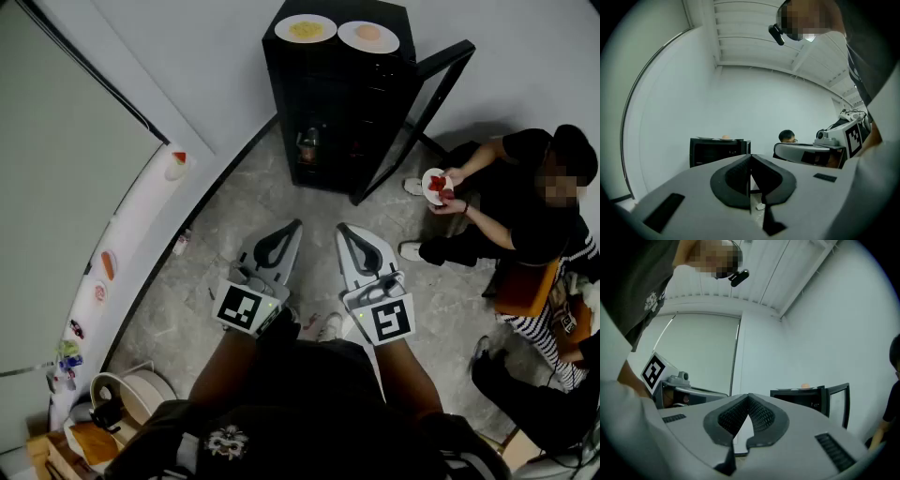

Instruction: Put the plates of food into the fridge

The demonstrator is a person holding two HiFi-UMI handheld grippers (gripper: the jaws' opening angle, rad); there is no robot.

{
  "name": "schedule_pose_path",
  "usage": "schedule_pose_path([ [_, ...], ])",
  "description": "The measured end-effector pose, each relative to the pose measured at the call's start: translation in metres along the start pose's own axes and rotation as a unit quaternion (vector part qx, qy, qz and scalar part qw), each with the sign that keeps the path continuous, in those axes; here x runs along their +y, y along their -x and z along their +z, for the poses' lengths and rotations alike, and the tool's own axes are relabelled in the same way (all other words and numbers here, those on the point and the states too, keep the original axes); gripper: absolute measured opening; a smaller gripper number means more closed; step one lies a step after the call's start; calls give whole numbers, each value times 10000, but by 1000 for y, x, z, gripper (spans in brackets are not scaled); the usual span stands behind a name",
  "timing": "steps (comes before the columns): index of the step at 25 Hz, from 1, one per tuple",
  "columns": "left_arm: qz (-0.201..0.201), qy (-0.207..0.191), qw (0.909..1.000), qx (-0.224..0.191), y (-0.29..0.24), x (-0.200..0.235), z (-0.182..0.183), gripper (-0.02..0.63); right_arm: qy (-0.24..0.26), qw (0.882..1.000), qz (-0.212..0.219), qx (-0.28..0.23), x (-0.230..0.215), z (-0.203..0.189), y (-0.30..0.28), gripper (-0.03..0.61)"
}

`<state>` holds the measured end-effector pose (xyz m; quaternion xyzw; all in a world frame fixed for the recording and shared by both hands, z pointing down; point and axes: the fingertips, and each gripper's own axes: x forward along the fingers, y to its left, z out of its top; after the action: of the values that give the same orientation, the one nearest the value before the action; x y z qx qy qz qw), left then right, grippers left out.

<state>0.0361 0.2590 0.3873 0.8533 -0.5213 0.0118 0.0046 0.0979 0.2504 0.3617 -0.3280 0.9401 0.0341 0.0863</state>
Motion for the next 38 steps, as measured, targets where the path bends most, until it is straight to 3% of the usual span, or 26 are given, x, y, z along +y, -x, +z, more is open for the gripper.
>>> schedule_pose_path([
  [4,-42,20,10000,20,3,-8,7,21,299,9995,4,93,6,-4,3,23],
  [18,51,-33,10000,29,19,28,3,21,285,9994,167,93,27,-11,-16,25],
  [24,-51,-18,9999,163,22,56,-5,21,287,9994,-56,159,25,-19,-34,25],
  [34,-405,37,9992,-69,27,101,-4,21,781,9951,-445,412,37,-25,-52,24],
  [38,-305,62,9993,-227,25,113,3,21,820,9942,-558,408,35,-23,-62,23],
])
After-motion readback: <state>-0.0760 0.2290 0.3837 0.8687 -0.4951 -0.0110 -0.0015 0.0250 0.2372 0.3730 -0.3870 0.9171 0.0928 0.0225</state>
